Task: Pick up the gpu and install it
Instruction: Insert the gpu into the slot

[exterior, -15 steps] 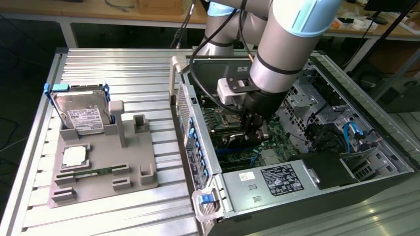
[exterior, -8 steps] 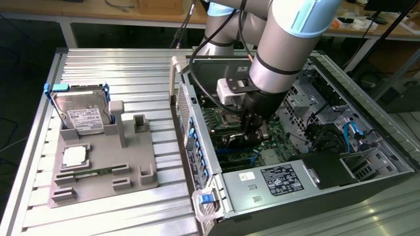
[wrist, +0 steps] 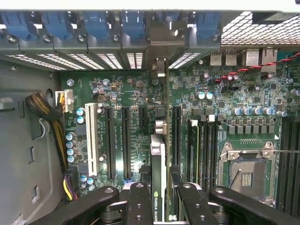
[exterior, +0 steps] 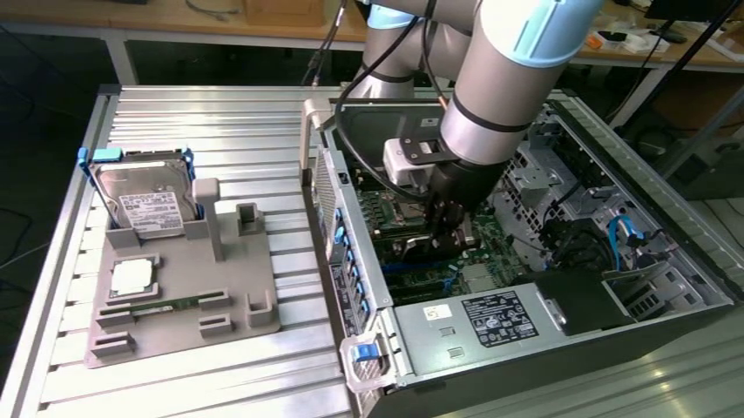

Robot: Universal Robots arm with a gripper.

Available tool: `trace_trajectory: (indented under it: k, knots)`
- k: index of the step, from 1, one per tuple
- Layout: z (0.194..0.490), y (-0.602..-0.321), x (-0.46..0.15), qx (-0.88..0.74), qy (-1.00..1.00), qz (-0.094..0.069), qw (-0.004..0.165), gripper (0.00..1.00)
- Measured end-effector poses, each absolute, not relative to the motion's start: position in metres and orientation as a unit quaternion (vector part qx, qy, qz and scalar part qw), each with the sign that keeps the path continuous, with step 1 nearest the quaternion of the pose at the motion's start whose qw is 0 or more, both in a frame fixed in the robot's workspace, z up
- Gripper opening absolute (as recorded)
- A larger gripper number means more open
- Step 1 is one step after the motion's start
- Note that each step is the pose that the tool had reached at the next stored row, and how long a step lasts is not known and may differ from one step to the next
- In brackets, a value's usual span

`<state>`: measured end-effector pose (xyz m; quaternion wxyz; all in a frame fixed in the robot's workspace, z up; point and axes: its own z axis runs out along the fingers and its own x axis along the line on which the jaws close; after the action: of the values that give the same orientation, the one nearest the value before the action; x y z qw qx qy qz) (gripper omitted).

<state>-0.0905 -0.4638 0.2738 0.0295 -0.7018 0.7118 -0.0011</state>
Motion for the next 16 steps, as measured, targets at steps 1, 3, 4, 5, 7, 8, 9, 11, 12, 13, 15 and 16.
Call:
trace_trajectory:
  k: [1,3,4,5,7,8,9,11,12,13,15,16]
  knots:
    - [0.2737,-0.4638,-0.0906,-0.702,0.712,-0.001,0.029,0.27]
    - [0.2734,-0.4638,-0.0918,-0.702,0.712,-0.001,0.030,0.27]
    - [0.2732,-0.4638,-0.0927,-0.702,0.712,-0.001,0.030,0.27]
    - [0.2730,-0.4638,-0.0936,-0.702,0.712,-0.001,0.030,0.27]
    - [0.2724,-0.4638,-0.0943,-0.702,0.712,-0.001,0.030,0.27]
    - [0.2720,-0.4638,-0.0943,-0.702,0.712,-0.001,0.030,0.27]
    - [0.2715,-0.4638,-0.0943,-0.702,0.712,-0.001,0.030,0.27]
    - [0.2707,-0.4638,-0.0944,-0.702,0.712,-0.001,0.030,0.27]
    - [0.2702,-0.4638,-0.0944,-0.702,0.712,-0.001,0.030,0.27]
    - [0.2699,-0.4638,-0.0944,-0.702,0.712,-0.001,0.030,0.27]
    - [0.2690,-0.4638,-0.0944,-0.702,0.712,-0.001,0.029,0.27]
    - [0.2687,-0.4638,-0.0944,-0.702,0.712,-0.001,0.029,0.27]
